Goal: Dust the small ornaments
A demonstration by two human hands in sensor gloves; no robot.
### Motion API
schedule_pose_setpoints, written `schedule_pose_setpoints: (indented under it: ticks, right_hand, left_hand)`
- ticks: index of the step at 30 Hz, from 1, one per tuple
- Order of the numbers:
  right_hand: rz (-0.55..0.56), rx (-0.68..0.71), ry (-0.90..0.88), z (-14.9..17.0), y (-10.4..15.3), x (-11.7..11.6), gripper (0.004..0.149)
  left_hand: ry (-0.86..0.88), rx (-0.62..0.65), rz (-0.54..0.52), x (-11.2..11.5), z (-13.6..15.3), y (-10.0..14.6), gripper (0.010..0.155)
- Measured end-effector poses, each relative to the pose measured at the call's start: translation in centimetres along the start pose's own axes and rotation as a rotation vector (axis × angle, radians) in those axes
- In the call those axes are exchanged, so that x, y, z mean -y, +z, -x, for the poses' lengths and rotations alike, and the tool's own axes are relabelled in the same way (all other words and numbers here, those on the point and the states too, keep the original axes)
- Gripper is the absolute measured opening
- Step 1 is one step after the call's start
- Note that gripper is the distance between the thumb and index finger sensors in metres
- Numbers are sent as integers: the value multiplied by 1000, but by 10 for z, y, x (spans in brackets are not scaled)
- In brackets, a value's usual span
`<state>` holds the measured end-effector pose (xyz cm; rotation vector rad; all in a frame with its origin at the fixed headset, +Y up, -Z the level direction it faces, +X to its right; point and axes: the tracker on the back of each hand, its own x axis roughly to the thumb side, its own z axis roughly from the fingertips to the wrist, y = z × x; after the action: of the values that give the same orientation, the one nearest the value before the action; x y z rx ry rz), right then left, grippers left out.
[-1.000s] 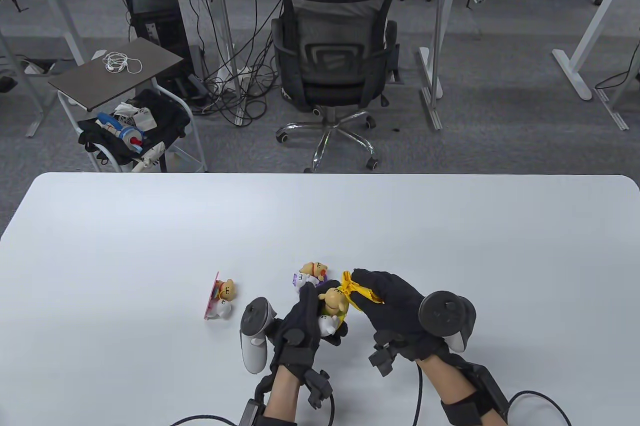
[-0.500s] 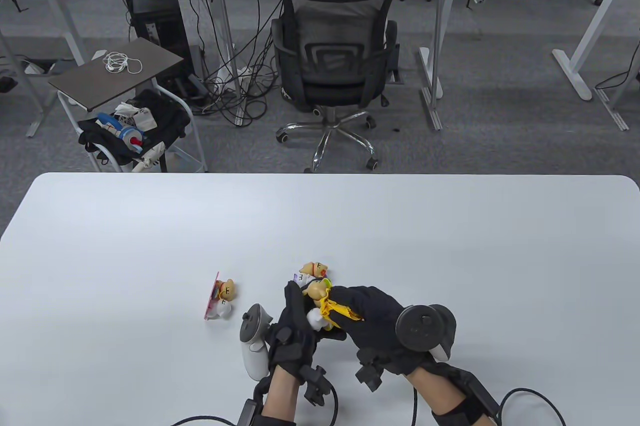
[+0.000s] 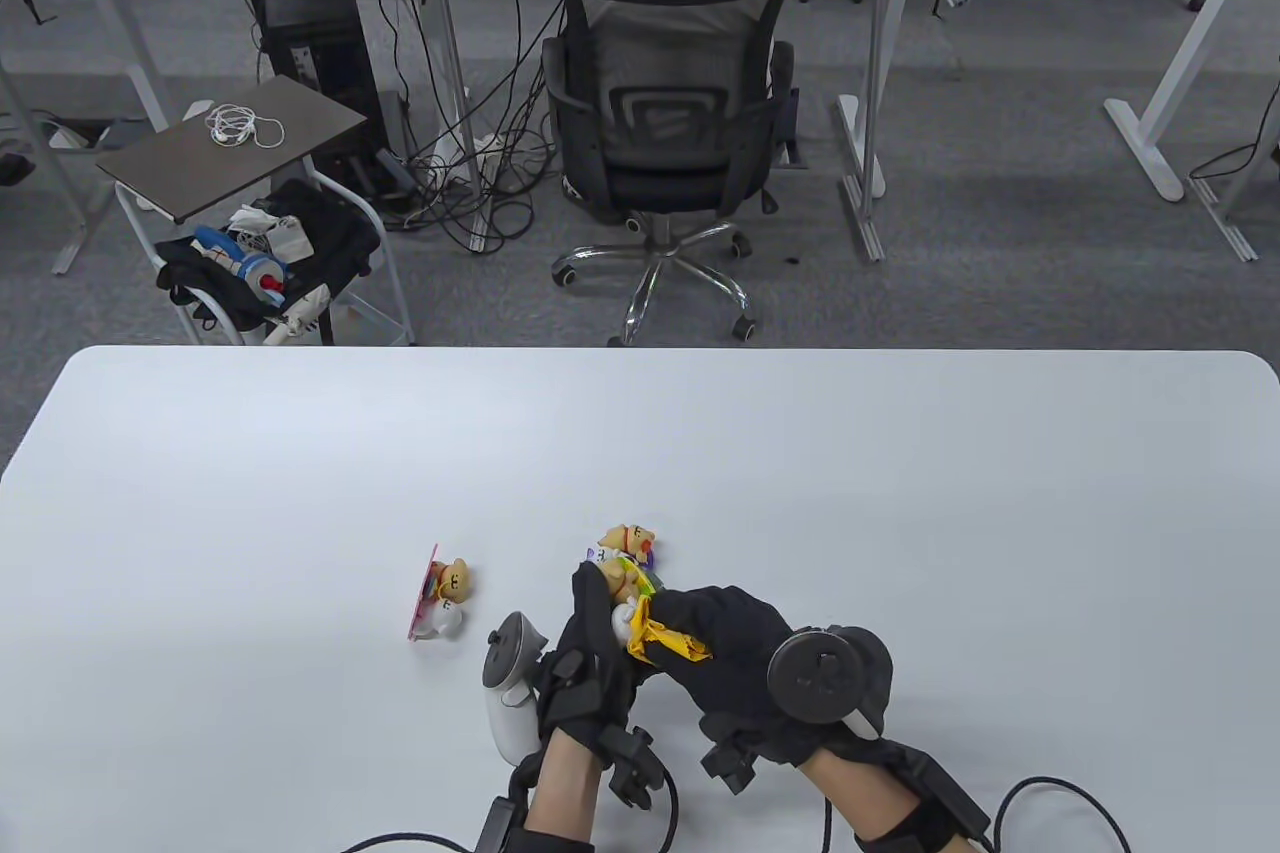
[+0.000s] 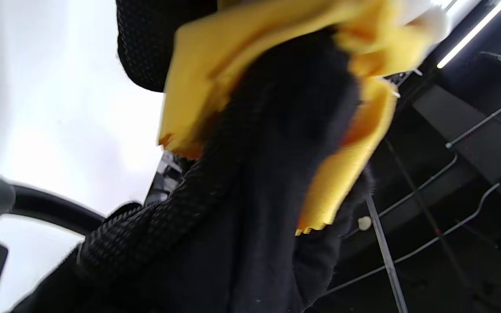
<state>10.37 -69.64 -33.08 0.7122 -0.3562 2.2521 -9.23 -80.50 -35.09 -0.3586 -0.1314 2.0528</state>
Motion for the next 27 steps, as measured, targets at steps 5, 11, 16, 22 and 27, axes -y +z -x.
schedule_pose_setpoints:
  ticks: [5,11,16,22,27]
  right_hand:
    - [25,41,-32,-5,0,5,49]
    - [-22,-47,68,5,-2,3,53]
    - [-1,-62,-67,13,-4,5,52]
    - [11,-168,-133,36,-4,2,51]
    - [46,-161,-138,36,-3,6,51]
  left_hand:
    - [1,-6,26,1,1,-3,77]
    - [-20,2,19,0,-1,-1,76]
    - [-28,-20,75,2,4,-6,74]
    - [-3,-3,84,3,4,-6,75]
    - [24,5,138,3,4,-9,59]
